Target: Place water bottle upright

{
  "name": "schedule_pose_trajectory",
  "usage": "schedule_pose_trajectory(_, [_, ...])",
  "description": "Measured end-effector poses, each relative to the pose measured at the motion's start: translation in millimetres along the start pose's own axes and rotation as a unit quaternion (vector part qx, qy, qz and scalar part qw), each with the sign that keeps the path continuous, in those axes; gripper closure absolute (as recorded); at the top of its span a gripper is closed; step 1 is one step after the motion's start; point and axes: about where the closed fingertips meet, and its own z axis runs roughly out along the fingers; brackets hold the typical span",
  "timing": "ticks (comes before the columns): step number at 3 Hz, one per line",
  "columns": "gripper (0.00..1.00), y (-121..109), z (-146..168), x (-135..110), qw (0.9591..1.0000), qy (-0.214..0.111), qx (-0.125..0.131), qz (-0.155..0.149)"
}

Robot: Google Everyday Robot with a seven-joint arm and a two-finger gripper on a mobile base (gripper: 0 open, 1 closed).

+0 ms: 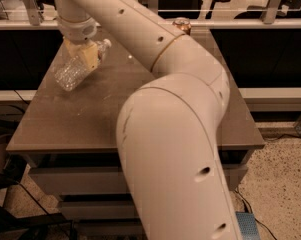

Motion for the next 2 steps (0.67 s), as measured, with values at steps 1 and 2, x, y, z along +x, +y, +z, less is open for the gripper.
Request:
schedule_pose_trajectory(1, [1.00,-5.5,-0.1,-15.8,0.9933,0.051,-0.033,-0.098])
schedule_pose_trajectory(2, [1.00,-11.1,-4.3,-24.7,0.9821,0.071,-0.043,-0.169])
